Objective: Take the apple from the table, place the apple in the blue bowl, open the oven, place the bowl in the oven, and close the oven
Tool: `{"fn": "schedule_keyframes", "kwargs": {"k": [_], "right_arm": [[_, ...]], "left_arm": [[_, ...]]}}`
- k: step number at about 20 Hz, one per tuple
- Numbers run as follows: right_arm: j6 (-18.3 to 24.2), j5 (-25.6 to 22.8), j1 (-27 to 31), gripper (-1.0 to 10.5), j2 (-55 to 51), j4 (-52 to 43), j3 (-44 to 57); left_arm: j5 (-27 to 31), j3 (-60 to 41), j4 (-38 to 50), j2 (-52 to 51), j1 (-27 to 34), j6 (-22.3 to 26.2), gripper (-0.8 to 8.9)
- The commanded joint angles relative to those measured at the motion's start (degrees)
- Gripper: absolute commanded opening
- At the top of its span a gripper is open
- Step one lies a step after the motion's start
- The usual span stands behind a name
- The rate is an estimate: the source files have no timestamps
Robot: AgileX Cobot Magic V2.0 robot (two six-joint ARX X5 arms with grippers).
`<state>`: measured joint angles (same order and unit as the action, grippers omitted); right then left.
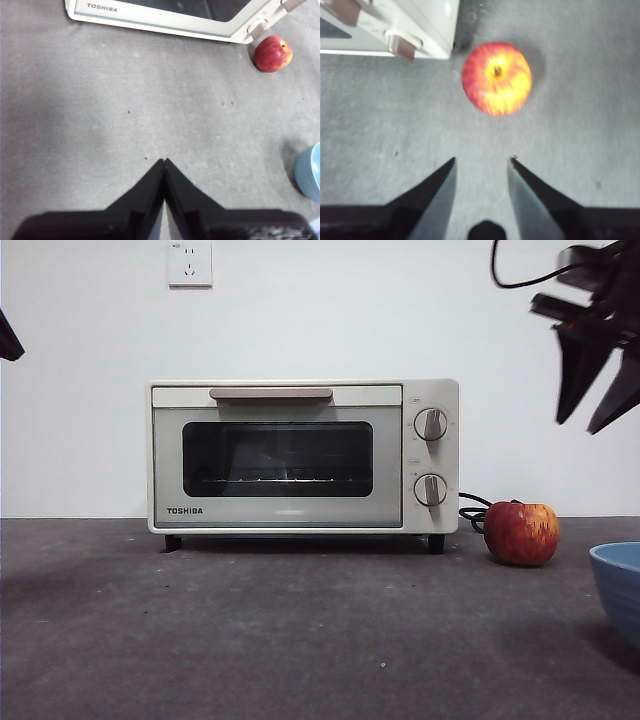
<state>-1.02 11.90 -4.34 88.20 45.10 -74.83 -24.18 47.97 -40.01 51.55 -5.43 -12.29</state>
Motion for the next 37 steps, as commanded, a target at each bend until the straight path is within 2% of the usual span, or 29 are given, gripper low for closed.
{"fn": "schedule_keyframes", "kwargs": {"k": [1,3,4,17,23,30,31,32,34,35,37], "right_arm": [[1.25,-3.02,-1.68,4.2,2.89,-0.13,-1.95],[1.88,-4.98,-2.8,6.6,4.98,-1.09,-2.67],[2.75,-5.07,-2.93,7.2,5.92,-1.75,-2.71],[2.75,-5.79,-3.19,7.2,16.7,-12.24,-4.48],[2.8,-5.95,-3.19,7.2,22.88,-10.32,-11.41],[2.8,-5.38,-3.19,7.2,27.91,-9.99,-12.02],[2.78,-4.7,-3.19,7.0,28.35,-9.92,-12.02],[2.75,-3.91,-3.19,6.2,28.68,-10.1,-12.02],[2.47,-3.63,-3.21,2.4,28.76,-10.25,-12.02],[2.51,-3.65,-3.19,-0.2,28.76,-10.1,-12.02],[0.68,-4.0,-3.19,-0.1,28.76,-9.16,-12.02]], "left_arm": [[0.22,-0.15,0.2,0.11,-0.63,0.98,-0.05],[0.2,-0.15,0.2,0.11,-0.66,1.68,-0.05],[0.2,-0.15,0.2,0.11,-0.68,2.03,-0.05],[0.2,-0.15,0.22,1.14,-0.68,2.45,-0.05],[0.17,-0.15,0.2,1.14,-0.68,2.43,-0.05],[0.2,-0.15,0.17,1.16,-0.68,2.43,-0.05],[0.2,-0.15,0.17,1.16,-0.68,2.43,-0.05],[0.2,-0.15,0.2,1.18,-0.68,2.4,-0.05],[0.2,-0.15,0.17,1.18,-0.68,2.4,-0.05],[0.2,-0.15,0.17,1.18,-0.68,2.4,-0.05],[0.17,-0.15,0.17,1.18,-0.68,2.4,-0.05]]}}
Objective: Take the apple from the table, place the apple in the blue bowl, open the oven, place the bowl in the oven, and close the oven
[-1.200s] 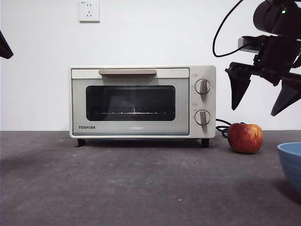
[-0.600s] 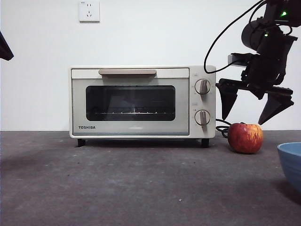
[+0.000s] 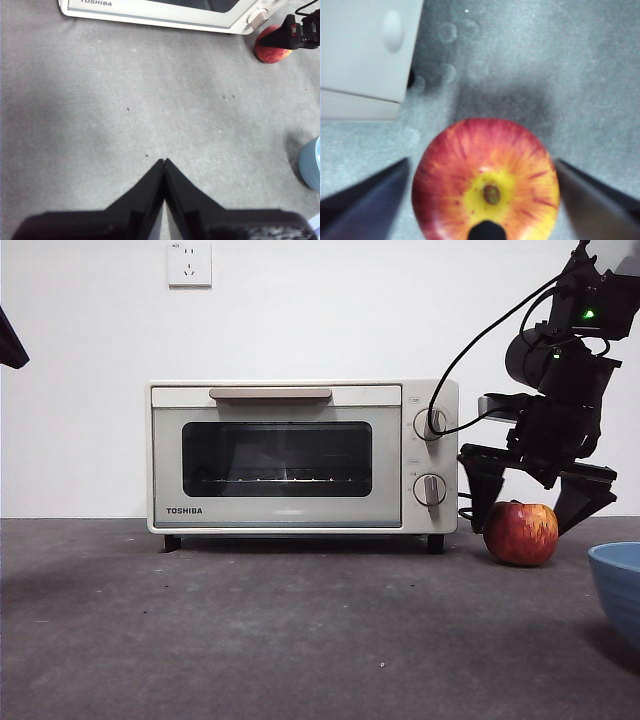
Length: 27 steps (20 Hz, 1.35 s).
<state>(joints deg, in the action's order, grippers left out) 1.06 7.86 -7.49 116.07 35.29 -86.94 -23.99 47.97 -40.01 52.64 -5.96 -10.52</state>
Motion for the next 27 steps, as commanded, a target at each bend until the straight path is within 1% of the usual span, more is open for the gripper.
{"fn": "schedule_keyframes", "kwargs": {"k": [1,3,4,7,10,13,15,20,23,27], "right_arm": [[-2.14,0.09,-0.04,-0.1,0.87,1.25,0.09],[-2.62,0.33,-0.04,-0.1,-0.17,3.39,0.09],[-2.62,1.27,-0.04,-0.1,-1.29,5.07,0.09],[-2.32,5.75,-0.07,-0.1,-6.14,11.23,0.09],[-1.2,5.84,-0.42,-0.1,-13.27,15.98,0.09],[-0.33,5.62,-0.44,-0.1,-21.55,21.27,0.11],[1.05,5.57,-0.44,-0.1,-27.04,24.96,0.11],[1.16,5.57,-0.44,-0.1,-40.44,33.81,0.76],[1.07,5.57,-0.44,-0.1,-49.59,34.93,4.59],[0.48,5.62,-0.42,-0.1,-61.42,33.64,14.86]], "left_arm": [[-0.02,-0.15,0.15,0.09,-0.15,0.63,-0.05],[0.0,-0.15,0.17,0.09,-0.15,0.66,-0.05],[0.0,-0.15,0.17,0.09,-0.15,0.66,-0.04],[0.0,-0.15,0.24,0.13,-0.15,0.68,-0.04],[0.0,-0.15,0.2,0.13,-0.15,0.76,-0.05],[0.0,-0.15,0.22,0.15,-0.15,2.4,-0.04],[0.0,-0.15,0.22,0.15,-0.15,3.41,-0.05],[-0.02,-0.15,0.46,0.63,-0.15,3.72,-0.04],[-0.02,-0.15,1.33,0.74,-0.15,3.69,-0.04],[-0.02,-0.15,2.69,0.74,-0.15,3.69,-0.04]]}}
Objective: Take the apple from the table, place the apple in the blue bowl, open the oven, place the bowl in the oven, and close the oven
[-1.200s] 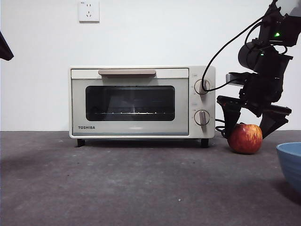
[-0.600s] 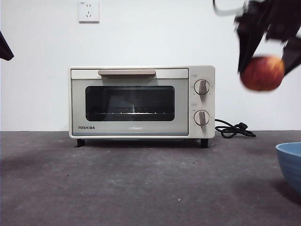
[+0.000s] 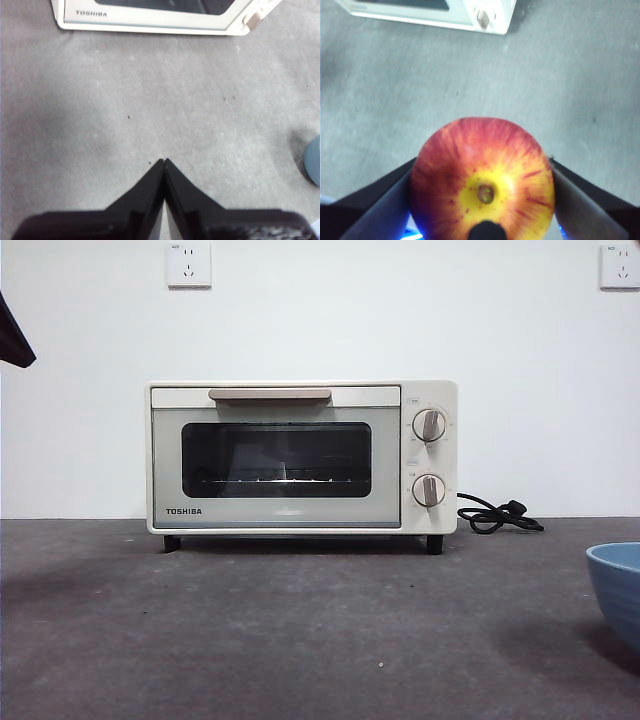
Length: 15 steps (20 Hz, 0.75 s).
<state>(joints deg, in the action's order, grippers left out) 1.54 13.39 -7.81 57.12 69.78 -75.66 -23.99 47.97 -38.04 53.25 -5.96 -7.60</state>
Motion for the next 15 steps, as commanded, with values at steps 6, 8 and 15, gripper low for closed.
{"fn": "schedule_keyframes", "kwargs": {"k": [6,8,15], "right_arm": [[-6.36,2.67,-0.11,-0.1,-12.22,-10.1,25.05],[-7.06,2.54,-0.11,-0.1,-12.41,-13.73,30.77],[-13.4,2.14,-0.15,-0.1,-8.46,-20.55,36.3]], "left_arm": [[-0.02,-0.15,3.39,0.15,-0.15,0.74,-0.05],[-0.02,-0.15,3.5,0.2,-0.15,0.74,-0.05],[-0.02,-0.15,3.45,2.23,-0.15,0.74,-0.04]]}}
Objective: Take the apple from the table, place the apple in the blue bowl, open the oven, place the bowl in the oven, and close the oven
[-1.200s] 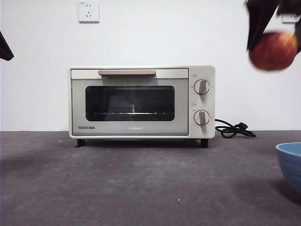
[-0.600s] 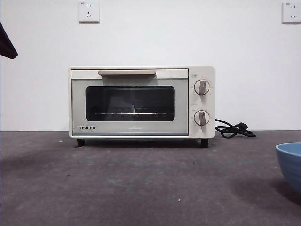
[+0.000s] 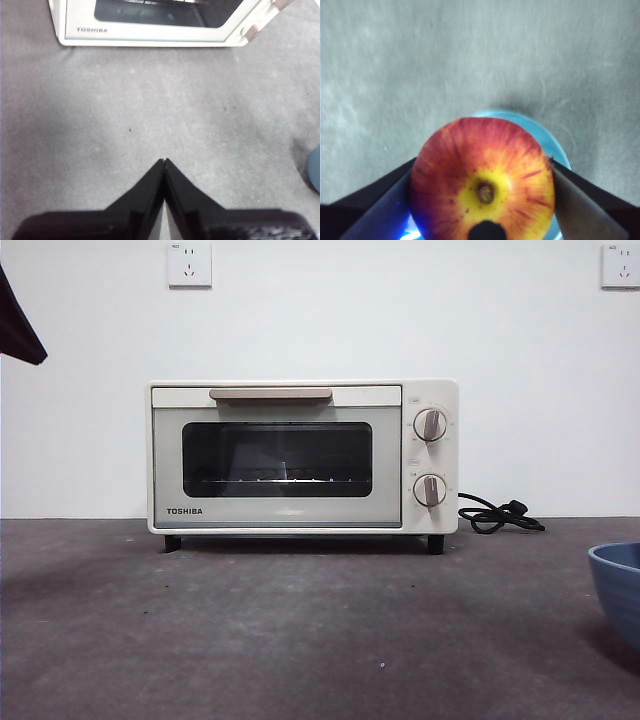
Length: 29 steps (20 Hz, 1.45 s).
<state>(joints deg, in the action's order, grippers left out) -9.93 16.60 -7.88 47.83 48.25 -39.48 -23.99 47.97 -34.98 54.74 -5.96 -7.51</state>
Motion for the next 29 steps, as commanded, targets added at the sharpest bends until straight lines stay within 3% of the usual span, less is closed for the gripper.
{"fn": "schedule_keyframes", "kwargs": {"k": [1,4,11,17,20,29], "right_arm": [[-1.95,-2.12,-0.09,-0.1,1.77,1.22,0.2],[-3.61,-1.64,-0.94,-0.1,4.0,0.28,0.24],[-5.16,-6.14,-6.58,0.3,11.1,-2.27,0.24],[-5.95,-6.12,-9.38,3.4,14.95,-2.45,0.24],[-6.01,-6.14,-9.53,5.7,14.95,-3.02,0.24],[-6.67,-6.12,-10.67,5.7,13.6,-0.66,-2.29]], "left_arm": [[-0.04,-0.15,0.37,1.49,-0.15,0.66,-0.05],[-0.07,-0.15,0.48,3.39,-0.15,0.66,-0.05],[-0.04,-0.15,2.05,5.68,-0.48,0.66,-0.04],[-0.04,-0.15,2.01,5.68,-1.01,0.68,-0.05],[-0.02,-0.15,2.03,5.68,-1.27,0.66,-0.04],[-0.68,0.33,6.49,6.27,-2.49,0.35,-0.05]]}}
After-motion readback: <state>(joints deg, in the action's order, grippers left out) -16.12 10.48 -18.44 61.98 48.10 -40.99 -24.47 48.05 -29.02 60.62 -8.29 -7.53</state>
